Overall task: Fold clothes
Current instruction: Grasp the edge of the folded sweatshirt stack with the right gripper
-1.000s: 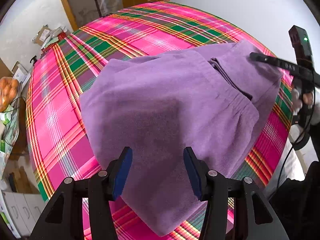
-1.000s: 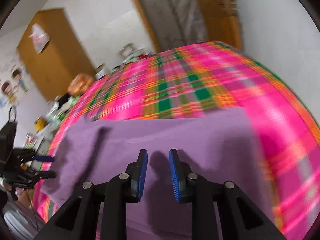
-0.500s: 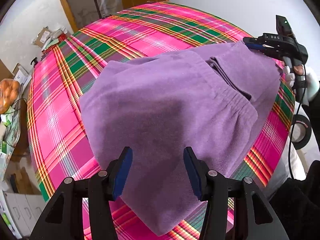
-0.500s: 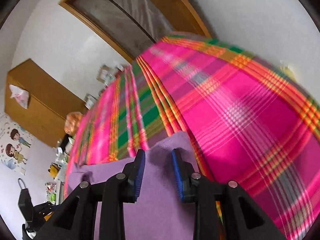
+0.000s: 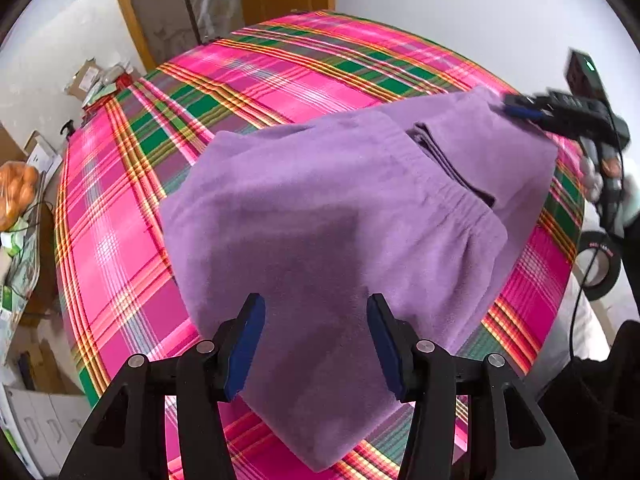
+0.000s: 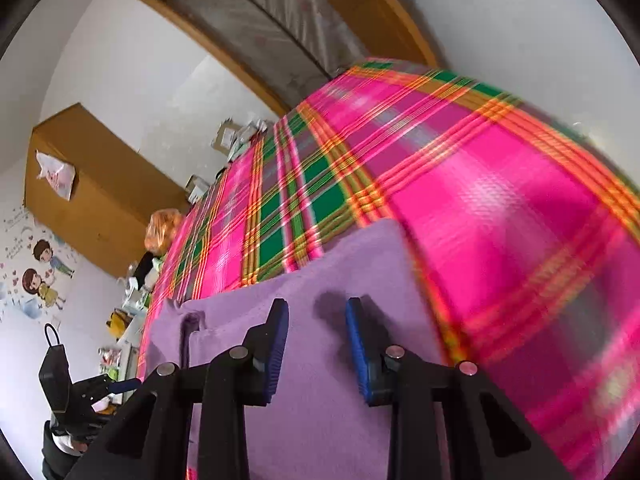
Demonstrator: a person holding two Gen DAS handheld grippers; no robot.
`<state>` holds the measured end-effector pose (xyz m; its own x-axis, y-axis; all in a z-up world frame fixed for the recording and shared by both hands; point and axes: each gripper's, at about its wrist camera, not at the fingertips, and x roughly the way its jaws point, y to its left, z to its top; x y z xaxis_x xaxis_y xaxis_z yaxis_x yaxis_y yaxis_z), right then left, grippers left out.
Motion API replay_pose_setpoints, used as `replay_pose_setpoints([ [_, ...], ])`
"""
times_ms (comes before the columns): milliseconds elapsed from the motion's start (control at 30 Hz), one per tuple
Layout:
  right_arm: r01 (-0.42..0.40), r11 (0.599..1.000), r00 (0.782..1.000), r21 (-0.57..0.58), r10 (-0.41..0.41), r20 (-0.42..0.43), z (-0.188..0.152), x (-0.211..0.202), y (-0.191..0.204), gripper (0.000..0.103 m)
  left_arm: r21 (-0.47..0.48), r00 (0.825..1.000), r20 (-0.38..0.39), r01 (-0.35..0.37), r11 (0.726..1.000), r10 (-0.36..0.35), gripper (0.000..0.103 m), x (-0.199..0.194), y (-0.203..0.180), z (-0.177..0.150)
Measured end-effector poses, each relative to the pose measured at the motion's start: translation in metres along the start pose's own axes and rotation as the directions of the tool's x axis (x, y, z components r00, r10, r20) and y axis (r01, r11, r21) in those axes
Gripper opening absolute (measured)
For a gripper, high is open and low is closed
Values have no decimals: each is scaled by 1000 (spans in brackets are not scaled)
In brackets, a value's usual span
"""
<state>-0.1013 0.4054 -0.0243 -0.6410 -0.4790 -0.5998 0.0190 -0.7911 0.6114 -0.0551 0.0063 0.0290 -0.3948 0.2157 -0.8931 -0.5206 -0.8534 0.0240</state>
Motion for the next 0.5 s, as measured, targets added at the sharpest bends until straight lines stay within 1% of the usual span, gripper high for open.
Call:
replay_pose_setpoints([
  [133,-36,998,999,60,34,20,-11,-26,-27,29,-38,1000,19,-6,999,7,55,-1,6,4],
  [167,-34,996,999,80,32,27,-13,-31,-33,30,-40,1000,20,-7,999,7,55,-1,6,5],
  [233,-33,991,999,132,30,23,-17,-39,-48,34,-40,1000,18,-8,999,8,55,-1,5,4],
  [300,-31,983,999,182,29,16,-21,-46,-61,32,-31,1000,9,-11,999,11,55,0,3,2],
  [400,-25,980,999,198,17,42,-21,-55,-68,35,-22,1000,0,-15,1000,15,55,1,1,-1],
  [500,-36,980,999,197,31,28,-18,-56,-71,35,-20,1000,0,-19,1000,19,55,0,0,-3],
])
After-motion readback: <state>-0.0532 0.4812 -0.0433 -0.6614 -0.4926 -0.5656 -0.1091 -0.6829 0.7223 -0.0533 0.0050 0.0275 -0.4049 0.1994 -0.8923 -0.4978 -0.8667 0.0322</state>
